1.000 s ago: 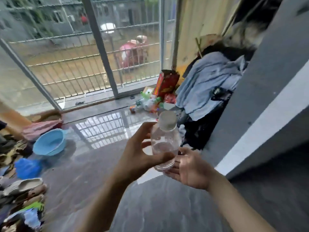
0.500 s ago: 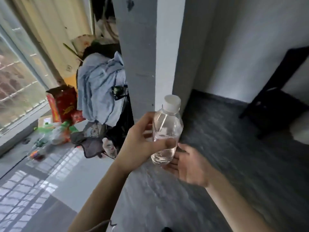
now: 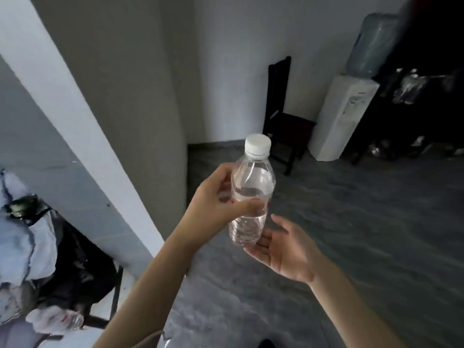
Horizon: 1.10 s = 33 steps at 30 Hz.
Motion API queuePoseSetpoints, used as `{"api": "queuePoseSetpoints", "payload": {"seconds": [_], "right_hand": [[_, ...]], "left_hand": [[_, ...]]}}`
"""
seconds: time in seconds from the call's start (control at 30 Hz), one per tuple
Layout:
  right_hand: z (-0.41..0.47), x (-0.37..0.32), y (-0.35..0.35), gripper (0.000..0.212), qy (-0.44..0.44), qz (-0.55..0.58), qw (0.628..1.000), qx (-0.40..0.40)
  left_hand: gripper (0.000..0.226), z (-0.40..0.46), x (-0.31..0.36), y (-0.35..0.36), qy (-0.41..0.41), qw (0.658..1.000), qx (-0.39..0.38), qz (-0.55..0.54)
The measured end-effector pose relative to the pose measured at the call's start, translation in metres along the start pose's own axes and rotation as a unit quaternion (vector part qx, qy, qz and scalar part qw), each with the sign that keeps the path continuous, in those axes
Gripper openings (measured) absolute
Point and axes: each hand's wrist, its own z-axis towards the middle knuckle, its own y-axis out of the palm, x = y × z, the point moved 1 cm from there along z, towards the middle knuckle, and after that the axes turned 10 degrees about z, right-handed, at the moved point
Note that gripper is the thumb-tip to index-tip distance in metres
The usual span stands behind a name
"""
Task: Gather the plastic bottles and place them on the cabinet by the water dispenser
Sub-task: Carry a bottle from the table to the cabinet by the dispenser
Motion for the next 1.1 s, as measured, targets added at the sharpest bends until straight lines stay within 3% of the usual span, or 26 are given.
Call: {"api": "queuePoseSetpoints", "payload": {"seconds": [0.53,0.87,1.1], "right_hand": [[-0.050,-0.238,-0.093,0.058,-0.140,0.023,0.989,0.029],[-0.007,-0.331,-0.110,0.060,-0.157,0.063,0.984,0.061],[0.051,-0.433,-0.108,0.073,-0.182,0.090,0.977,0.061]], "left_hand": [[0.052,0.214,0.062,0.190,0.068,0.985,-0.155,0.004],[0.051,0.332,0.046,0.241,0.086,0.978,-0.188,-0.003],[0.057,0.451,0.044,0.248,0.115,0.973,-0.198,-0.033]]}}
